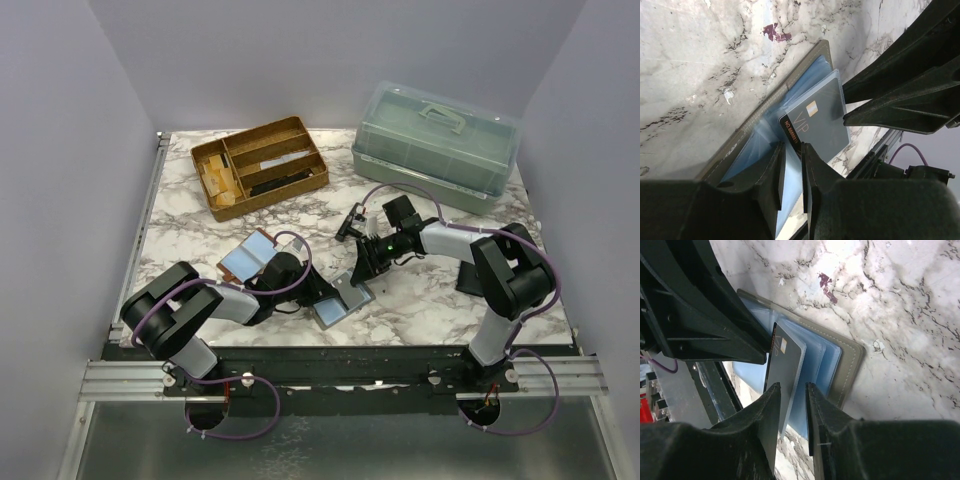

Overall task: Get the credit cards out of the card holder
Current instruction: Pick up the card holder from the center of the board.

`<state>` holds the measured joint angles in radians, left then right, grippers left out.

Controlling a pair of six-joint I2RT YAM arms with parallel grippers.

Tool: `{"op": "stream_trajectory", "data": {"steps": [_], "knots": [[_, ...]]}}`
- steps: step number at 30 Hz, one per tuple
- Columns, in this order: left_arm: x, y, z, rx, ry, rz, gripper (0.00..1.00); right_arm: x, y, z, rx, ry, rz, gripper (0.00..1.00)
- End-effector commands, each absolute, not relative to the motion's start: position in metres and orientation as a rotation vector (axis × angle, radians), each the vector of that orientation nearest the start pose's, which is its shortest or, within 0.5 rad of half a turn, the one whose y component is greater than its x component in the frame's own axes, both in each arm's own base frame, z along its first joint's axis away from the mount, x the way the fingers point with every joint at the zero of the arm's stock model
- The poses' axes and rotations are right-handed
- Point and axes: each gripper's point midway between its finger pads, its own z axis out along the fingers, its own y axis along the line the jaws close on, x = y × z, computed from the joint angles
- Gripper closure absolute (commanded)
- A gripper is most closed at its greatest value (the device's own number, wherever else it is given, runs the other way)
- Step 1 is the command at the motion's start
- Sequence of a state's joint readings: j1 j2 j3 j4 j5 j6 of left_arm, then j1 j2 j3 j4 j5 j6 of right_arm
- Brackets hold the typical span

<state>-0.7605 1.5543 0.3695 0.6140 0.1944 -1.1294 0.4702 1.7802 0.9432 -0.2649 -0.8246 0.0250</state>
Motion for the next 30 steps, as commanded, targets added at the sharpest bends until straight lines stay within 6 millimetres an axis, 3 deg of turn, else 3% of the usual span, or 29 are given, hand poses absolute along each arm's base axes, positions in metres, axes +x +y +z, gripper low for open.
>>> {"op": "stream_trajectory", "data": {"steps": [1,15,18,22,30], "knots": [[0.2,-0.287,0.01,-0.327,2.48,-1.157,0.75,0.232,0.274,0.051,-0.885,2.458,1.344,0.68],[0.2,-0.291,0.016,-0.315,2.46,-1.188,0.75,0.223,0.278,0.042,-0.817,2.534,1.45,0.72],[0.201,-0.29,0.019,-0.317,2.446,-1.198,0.75,0.225,0.278,0.042,-0.806,2.537,1.44,0.86],[0.2,-0.289,0.028,-0.329,2.403,-1.236,0.69,0.226,0.28,0.052,-0.805,2.509,1.463,1.0],[0.196,-0.291,0.071,-0.329,2.186,-1.475,0.57,0.219,0.279,0.092,-0.804,2.333,1.733,1.0]]}}
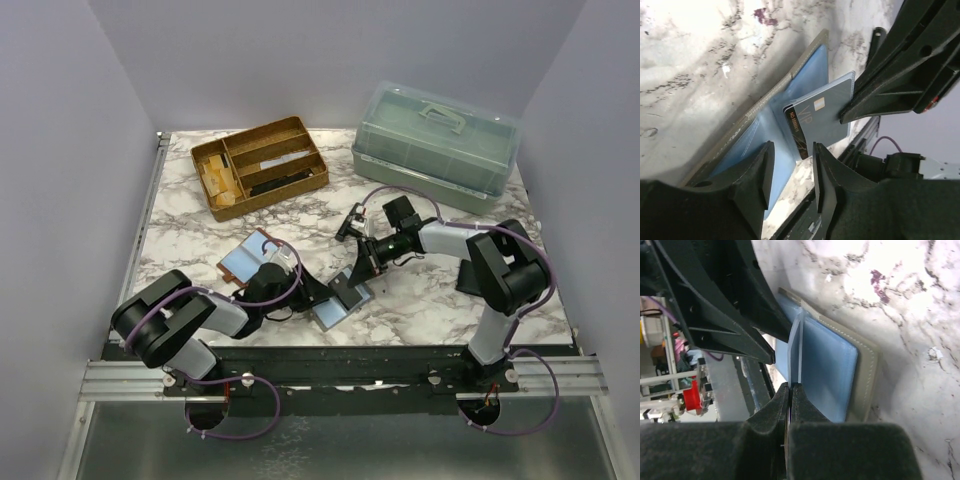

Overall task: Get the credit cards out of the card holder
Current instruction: Pick up the card holder from the center of the board.

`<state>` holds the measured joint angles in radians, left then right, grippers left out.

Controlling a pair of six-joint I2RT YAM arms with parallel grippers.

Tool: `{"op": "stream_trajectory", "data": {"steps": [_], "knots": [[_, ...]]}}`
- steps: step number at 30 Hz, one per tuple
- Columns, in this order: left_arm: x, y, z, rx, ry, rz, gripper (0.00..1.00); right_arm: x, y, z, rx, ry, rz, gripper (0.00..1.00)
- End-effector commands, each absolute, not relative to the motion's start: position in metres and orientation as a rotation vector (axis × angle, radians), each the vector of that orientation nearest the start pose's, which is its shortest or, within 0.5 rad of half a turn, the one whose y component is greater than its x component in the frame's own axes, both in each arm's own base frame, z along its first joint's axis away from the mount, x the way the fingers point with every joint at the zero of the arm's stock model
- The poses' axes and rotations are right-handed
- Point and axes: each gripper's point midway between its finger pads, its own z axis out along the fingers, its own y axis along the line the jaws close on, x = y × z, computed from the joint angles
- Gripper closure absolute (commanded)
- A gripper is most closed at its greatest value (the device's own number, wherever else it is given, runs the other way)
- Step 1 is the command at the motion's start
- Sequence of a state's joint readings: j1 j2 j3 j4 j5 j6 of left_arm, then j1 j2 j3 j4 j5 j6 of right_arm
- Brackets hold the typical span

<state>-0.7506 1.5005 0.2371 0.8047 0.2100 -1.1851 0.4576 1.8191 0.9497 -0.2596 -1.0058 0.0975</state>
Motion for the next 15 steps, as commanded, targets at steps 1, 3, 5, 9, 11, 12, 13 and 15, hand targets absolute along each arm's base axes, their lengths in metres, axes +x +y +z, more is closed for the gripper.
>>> {"op": "stream_trajectory", "data": {"steps": [1,3,5,9,11,12,13,15], "knots": [[0.196,-0.291,0.076,-0.322,2.169,-1.498,0.56,0.218,0.279,0.096,-0.806,2.313,1.76,1.0],[0.195,-0.294,0.085,-0.308,2.133,-1.544,0.56,0.216,0.278,0.104,-0.811,2.274,1.808,1.0],[0.195,-0.298,0.095,-0.29,2.098,-1.588,0.55,0.214,0.278,0.109,-0.812,2.253,1.836,1.0],[0.195,-0.303,0.112,-0.257,2.031,-1.659,0.55,0.214,0.276,0.114,-0.809,2.229,1.86,1.0],[0.196,-0.305,0.116,-0.256,2.017,-1.673,0.57,0.213,0.276,0.117,-0.807,2.221,1.877,1.0],[0.197,-0.305,0.116,-0.258,2.014,-1.674,0.58,0.213,0.276,0.117,-0.803,2.219,1.884,1.0],[0.198,-0.306,0.116,-0.264,2.015,-1.674,0.59,0.212,0.276,0.119,-0.803,2.214,1.895,1.0],[0.199,-0.305,0.114,-0.277,2.018,-1.667,0.61,0.213,0.275,0.122,-0.798,2.203,1.909,1.0]]}}
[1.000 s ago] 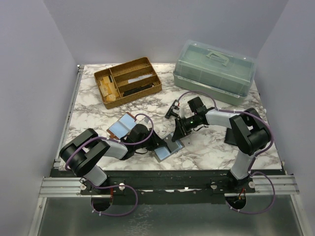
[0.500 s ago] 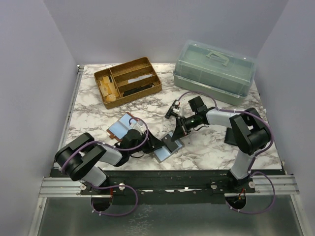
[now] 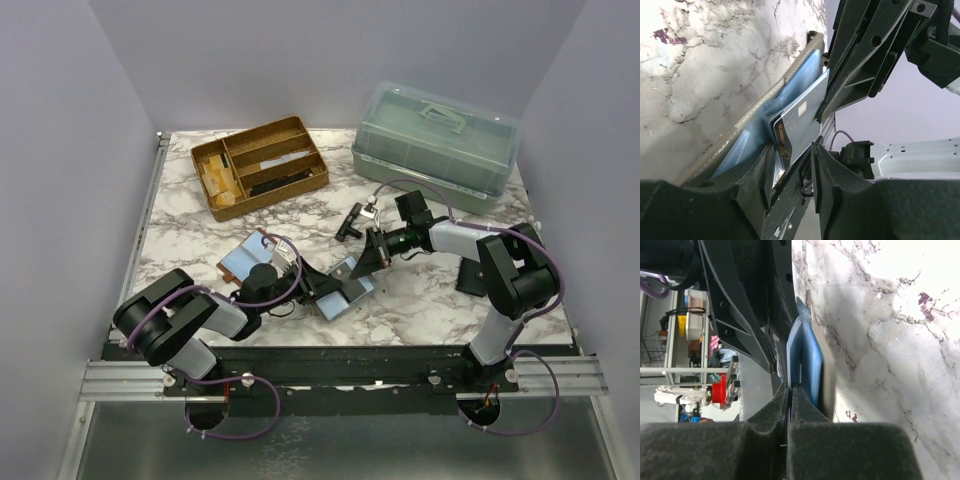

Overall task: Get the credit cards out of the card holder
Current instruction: Pick up the card holder from the center of the board, then remove the credit card from the card holder.

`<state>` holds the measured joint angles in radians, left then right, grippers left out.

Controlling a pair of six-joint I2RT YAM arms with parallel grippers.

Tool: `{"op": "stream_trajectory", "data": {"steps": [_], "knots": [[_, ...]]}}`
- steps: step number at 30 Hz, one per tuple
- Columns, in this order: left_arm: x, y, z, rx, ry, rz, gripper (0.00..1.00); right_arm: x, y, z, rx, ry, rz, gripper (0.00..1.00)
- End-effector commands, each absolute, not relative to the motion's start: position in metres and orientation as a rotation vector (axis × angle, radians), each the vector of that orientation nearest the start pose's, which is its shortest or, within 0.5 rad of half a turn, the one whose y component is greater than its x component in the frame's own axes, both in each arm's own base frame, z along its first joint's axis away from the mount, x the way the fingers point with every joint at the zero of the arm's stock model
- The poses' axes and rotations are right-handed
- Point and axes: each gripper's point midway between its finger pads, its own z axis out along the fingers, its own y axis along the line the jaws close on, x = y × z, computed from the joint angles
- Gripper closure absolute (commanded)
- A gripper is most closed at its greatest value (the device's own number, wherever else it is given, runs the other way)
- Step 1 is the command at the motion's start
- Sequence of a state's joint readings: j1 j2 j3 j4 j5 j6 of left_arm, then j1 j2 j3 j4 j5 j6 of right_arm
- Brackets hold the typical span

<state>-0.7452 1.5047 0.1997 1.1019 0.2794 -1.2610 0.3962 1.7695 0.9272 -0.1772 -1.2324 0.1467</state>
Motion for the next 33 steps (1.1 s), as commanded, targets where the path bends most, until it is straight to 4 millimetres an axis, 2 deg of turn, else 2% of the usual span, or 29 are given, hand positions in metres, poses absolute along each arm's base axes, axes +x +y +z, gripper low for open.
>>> {"op": "stream_trajectory", "data": {"steps": [1,5,11,16,25,33], "knots": [[0.199,-0.304,0.112,-0.284,2.02,-1.66,0.61,0.213,0.274,0.124,-0.795,2.193,1.92,1.0],[0.199,-0.302,0.116,-0.272,1.994,-1.664,0.61,0.211,0.272,0.13,-0.78,2.172,1.966,1.0],[0.201,-0.309,0.147,-0.186,1.883,-1.726,0.65,0.209,0.271,0.131,-0.775,2.167,1.995,1.0],[0.204,-0.312,0.16,-0.151,1.836,-1.738,0.72,0.209,0.271,0.131,-0.778,2.165,1.993,1.0],[0.212,-0.308,0.167,-0.195,1.794,-1.711,0.74,0.209,0.278,0.117,-0.841,2.212,1.84,1.0],[0.217,-0.305,0.167,-0.237,1.795,-1.685,0.84,0.201,0.287,0.11,-0.915,2.23,1.762,1.0]]}}
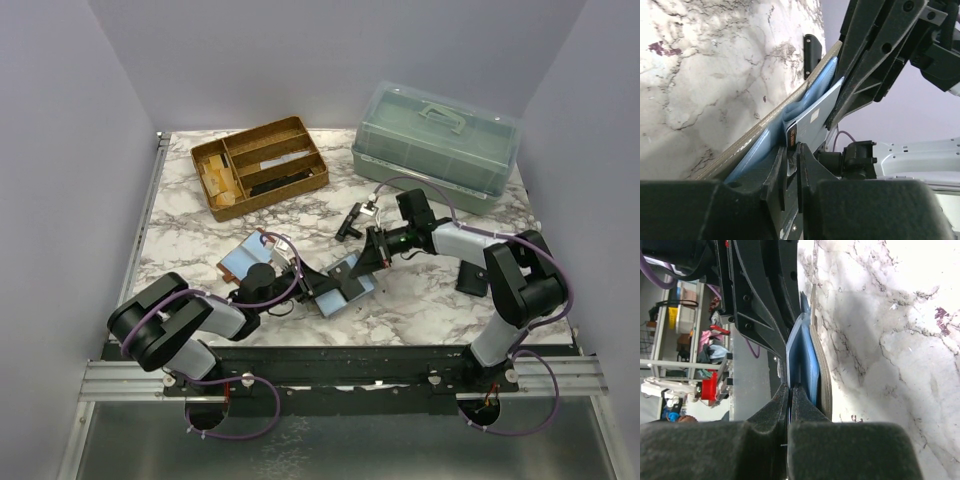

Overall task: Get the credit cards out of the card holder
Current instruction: Remove the credit card from the card holder.

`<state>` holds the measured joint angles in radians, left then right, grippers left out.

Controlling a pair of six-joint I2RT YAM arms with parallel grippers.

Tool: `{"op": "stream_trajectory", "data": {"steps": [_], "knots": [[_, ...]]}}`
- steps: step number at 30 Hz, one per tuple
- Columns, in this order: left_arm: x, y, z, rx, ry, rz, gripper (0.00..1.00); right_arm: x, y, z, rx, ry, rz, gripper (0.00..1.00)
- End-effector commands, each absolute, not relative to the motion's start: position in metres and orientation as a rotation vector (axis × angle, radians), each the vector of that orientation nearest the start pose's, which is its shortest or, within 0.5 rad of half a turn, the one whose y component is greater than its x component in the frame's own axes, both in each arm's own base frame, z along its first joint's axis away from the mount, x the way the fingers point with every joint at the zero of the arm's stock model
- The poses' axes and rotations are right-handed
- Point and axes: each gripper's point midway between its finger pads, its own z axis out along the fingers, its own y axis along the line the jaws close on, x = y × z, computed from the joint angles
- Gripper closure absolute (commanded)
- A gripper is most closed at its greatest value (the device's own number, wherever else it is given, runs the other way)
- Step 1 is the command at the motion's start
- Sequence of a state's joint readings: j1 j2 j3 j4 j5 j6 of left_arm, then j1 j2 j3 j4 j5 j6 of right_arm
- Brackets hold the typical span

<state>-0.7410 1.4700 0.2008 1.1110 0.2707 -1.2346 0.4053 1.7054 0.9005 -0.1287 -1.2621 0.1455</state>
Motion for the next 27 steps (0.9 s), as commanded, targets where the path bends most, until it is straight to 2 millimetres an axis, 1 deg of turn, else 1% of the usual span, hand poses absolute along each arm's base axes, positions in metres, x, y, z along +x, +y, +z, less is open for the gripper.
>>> {"op": "stream_trajectory", "data": {"steps": [1,4,6,10,11,16,17,18,21,25,27], "knots": [[0.217,-0.305,0.166,-0.234,1.796,-1.683,0.87,0.201,0.288,0.109,-0.923,2.235,1.754,1.0],[0.215,-0.304,0.165,-0.22,1.796,-1.677,1.0,0.203,0.288,0.107,-0.929,2.245,1.743,0.99],[0.213,-0.301,0.166,-0.201,1.787,-1.666,1.0,0.204,0.288,0.109,-0.948,2.239,1.726,0.94],[0.204,-0.289,0.16,-0.151,1.776,-1.612,1.0,0.208,0.284,0.121,-1.023,2.161,1.684,0.68],[0.201,-0.286,0.158,-0.138,1.777,-1.6,1.0,0.21,0.281,0.125,-1.019,2.144,1.685,0.64],[0.189,-0.277,0.154,-0.066,1.79,-1.558,1.0,0.218,0.266,0.147,-1.0,2.038,1.718,0.59],[0.187,-0.275,0.15,-0.058,1.809,-1.541,1.0,0.219,0.263,0.152,-0.996,2.013,1.727,0.56],[0.186,-0.274,0.152,-0.045,1.803,-1.536,1.0,0.22,0.26,0.155,-0.986,2.0,1.728,0.53],[0.181,-0.271,0.153,0.001,1.802,-1.52,1.0,0.224,0.254,0.154,-0.941,2.005,1.711,0.37],[0.173,-0.272,0.163,0.085,1.786,-1.526,1.0,0.226,0.255,0.147,-0.912,2.032,1.742,0.3],[0.169,-0.273,0.168,0.111,1.776,-1.539,1.0,0.224,0.255,0.146,-0.902,2.033,1.784,0.29]]}}
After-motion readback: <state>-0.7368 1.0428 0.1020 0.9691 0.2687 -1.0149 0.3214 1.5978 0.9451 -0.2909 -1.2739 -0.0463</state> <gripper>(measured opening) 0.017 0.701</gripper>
